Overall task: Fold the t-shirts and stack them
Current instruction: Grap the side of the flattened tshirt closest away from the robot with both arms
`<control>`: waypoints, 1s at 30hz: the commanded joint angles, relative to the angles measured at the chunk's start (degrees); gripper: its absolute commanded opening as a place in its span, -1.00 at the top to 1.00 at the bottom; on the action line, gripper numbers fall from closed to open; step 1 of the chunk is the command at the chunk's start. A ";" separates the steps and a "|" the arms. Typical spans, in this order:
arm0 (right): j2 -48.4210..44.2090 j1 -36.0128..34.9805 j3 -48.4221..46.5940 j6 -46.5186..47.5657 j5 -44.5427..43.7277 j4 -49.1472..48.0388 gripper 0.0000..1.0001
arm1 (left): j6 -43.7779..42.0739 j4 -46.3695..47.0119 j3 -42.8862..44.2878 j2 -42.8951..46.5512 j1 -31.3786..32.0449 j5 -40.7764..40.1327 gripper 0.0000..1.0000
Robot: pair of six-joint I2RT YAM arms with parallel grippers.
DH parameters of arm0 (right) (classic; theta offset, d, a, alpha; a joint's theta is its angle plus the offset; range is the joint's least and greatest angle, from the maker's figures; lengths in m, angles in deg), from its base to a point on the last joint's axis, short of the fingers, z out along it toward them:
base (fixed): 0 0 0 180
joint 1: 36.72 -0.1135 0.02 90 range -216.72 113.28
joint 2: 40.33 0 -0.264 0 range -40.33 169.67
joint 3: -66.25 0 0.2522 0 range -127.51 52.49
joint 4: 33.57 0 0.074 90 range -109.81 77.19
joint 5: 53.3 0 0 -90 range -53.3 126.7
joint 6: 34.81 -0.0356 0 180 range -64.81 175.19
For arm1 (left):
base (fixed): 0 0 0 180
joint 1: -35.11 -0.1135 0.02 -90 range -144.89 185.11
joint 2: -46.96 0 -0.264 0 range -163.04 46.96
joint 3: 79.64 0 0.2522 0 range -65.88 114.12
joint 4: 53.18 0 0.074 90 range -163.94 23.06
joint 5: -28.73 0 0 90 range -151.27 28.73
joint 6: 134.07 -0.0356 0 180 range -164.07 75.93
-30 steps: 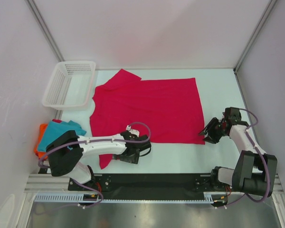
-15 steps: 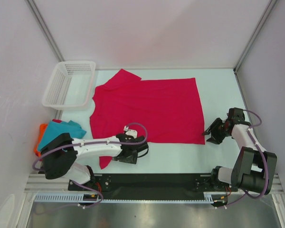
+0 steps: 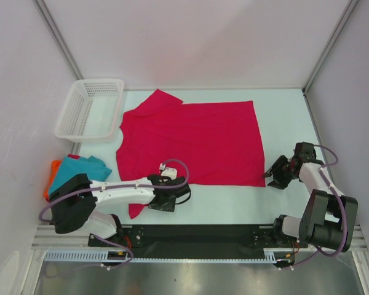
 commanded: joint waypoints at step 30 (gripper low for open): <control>5.27 -2.87 3.14 -2.73 -2.02 -7.94 0.03 | -1.45 2.63 -5.34 4.59 -3.89 -0.66 0.11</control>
